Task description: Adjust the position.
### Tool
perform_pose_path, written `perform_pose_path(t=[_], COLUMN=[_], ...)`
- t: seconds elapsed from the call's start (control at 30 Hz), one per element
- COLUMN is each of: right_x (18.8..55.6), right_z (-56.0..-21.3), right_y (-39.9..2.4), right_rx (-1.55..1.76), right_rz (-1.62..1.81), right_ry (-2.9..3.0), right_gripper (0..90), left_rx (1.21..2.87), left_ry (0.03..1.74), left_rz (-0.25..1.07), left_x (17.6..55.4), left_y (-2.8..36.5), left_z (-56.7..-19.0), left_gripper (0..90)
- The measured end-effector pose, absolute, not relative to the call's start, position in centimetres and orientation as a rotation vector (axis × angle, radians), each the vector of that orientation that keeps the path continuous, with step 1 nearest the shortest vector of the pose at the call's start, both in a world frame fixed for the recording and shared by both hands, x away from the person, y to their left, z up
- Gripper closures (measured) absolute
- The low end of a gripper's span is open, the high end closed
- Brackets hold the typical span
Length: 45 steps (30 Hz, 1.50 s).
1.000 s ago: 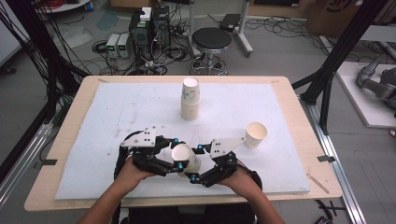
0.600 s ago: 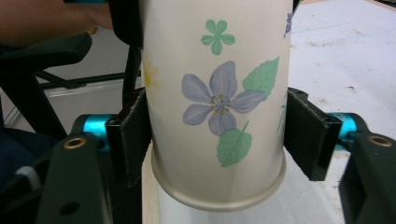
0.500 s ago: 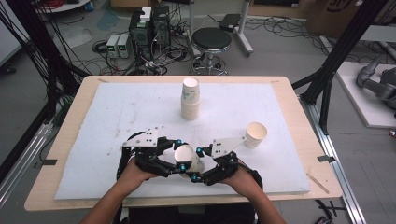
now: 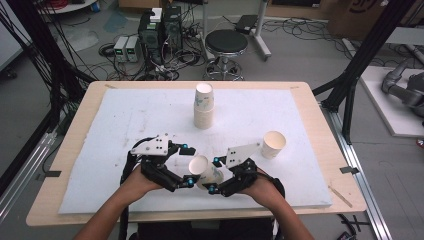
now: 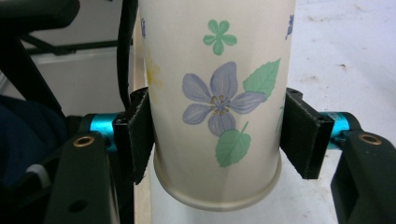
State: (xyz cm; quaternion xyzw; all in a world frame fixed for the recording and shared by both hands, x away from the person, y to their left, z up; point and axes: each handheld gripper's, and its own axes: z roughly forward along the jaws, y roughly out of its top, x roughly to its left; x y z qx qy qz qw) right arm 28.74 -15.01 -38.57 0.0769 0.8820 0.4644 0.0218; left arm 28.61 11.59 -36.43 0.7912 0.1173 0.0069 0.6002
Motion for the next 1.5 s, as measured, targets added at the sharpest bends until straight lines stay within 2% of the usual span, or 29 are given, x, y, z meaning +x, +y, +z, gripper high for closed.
perform_pose_path(t=[0.33,1.03,1.37,1.5], right_x=[29.1,29.0,29.0,29.1], right_z=[-37.7,-36.3,-36.8,-36.9], right_y=[-14.0,-12.1,-11.5,-11.5], right_rx=[0.162,0.057,0.039,0.027], right_rz=[1.303,0.985,0.886,0.864], right_ry=[2.793,2.905,2.951,2.962], right_gripper=[34.5,34.5,34.5,34.8], left_rx=[1.953,2.094,2.162,2.174], left_ry=[0.244,0.242,0.228,0.204], left_rz=[-0.004,-0.044,-0.087,-0.100], left_x=[29.0,29.4,29.6,29.5], left_y=[11.5,10.8,10.2,10.1], left_z=[-35.7,-35.9,-36.5,-36.6], left_gripper=[15.2,18.0,27.6,35.3])
